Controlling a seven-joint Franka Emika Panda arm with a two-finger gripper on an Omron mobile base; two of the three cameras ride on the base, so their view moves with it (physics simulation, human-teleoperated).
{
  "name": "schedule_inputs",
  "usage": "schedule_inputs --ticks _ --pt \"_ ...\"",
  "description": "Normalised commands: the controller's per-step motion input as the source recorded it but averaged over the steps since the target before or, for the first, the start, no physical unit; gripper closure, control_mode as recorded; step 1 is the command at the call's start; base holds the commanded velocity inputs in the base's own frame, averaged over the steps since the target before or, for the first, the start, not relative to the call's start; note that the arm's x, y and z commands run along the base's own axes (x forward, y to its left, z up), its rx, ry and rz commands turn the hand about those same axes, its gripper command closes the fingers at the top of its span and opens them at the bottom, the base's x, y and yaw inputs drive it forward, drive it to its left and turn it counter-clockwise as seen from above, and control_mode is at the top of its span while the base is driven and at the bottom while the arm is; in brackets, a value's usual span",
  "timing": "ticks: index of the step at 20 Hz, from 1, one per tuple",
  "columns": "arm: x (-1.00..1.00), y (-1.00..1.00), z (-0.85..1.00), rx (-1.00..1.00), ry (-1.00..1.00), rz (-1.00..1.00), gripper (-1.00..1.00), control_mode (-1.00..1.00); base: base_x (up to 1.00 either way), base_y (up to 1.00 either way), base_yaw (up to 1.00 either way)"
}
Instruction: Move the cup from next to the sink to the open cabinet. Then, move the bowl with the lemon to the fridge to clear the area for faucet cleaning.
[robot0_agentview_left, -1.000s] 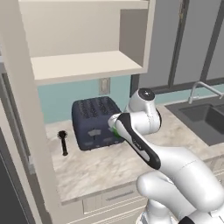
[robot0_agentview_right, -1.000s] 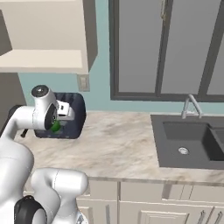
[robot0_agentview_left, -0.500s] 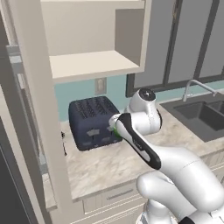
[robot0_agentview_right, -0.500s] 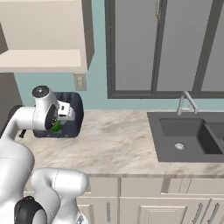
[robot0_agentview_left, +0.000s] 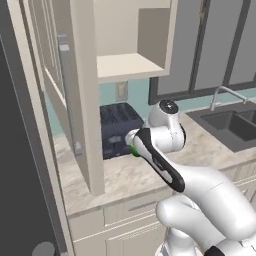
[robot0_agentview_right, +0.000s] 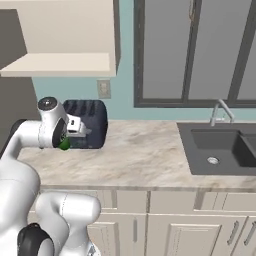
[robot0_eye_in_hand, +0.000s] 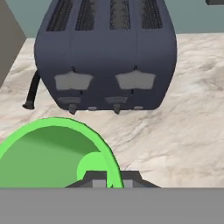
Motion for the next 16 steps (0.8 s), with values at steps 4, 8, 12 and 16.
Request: schedule_inputs --ticks 4,8,12,16 --pt "0.00 0.00 0.00 0.00 0.00 0.00 1.00 1.00 0.03 0.42 0.01" --pt "0.00 0.00 0.00 0.00 0.00 0.00 1.00 1.00 0.75 0.22 0.00" --pt "0.00 0.00 0.00 0.00 0.00 0.00 1.00 1.00 0.93 0.10 0.00" --pt "0.02 0.00 0.35 0.04 0.00 -0.08 1.00 -1.00 0.33 0.00 -0.05"
